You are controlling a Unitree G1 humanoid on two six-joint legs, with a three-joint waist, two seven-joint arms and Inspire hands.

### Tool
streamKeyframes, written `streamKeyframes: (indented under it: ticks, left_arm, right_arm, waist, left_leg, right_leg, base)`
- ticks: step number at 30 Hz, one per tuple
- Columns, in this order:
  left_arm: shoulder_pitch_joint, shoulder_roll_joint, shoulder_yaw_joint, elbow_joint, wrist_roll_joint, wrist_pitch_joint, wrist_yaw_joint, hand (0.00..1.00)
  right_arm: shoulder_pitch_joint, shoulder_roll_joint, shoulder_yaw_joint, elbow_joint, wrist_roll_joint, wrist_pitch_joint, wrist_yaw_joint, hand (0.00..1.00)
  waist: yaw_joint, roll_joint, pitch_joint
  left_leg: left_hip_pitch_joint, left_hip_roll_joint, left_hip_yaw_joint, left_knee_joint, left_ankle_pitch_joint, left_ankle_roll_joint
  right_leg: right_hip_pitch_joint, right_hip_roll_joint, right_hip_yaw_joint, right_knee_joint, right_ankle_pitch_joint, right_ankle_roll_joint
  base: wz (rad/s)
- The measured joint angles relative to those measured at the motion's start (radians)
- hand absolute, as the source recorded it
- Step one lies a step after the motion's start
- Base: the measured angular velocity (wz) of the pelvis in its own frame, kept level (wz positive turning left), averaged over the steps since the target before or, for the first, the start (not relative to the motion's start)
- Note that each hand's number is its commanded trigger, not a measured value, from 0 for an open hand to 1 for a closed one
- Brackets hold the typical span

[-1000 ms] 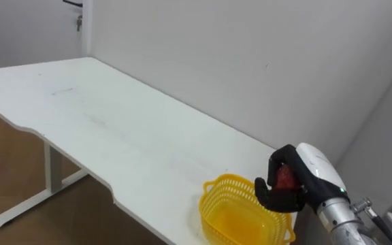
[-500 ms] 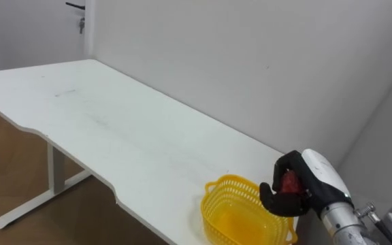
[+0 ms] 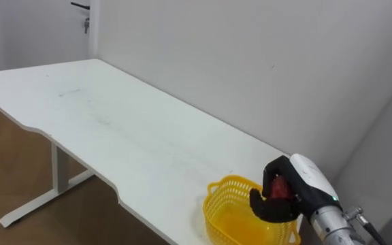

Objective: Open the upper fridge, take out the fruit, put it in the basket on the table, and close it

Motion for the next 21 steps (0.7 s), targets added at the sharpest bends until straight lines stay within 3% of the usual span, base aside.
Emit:
streamKeyframes:
  ticks: [10, 21]
  left_arm:
    - [0.002, 0.000, -0.033, -0.003, -0.001, 0.002, 0.016, 0.00]
    - [0.001, 0.000, -0.036, -0.007, -0.001, -0.003, 0.015, 0.00]
  right_arm:
    - [0.000, 0.001, 0.066, 0.008, -0.006, 0.001, 0.002, 0.00]
    - [0.003, 0.001, 0.078, 0.010, -0.007, -0.002, 0.011, 0.00]
  waist:
    - [-0.001, 0.025, -0.0005]
    - [0.000, 0.012, -0.0090]
  left_leg:
    - [-0.001, -0.001, 0.002, -0.005, 0.000, 0.000]
    - [0.015, 0.002, 0.006, -0.002, 0.000, 0.000]
  right_leg:
    - [-0.001, -0.001, 0.002, 0.001, 0.000, 0.000]
    - [0.005, -0.003, 0.013, 0.000, 0.000, 0.000]
  base:
    - [0.00]
    - [-0.01]
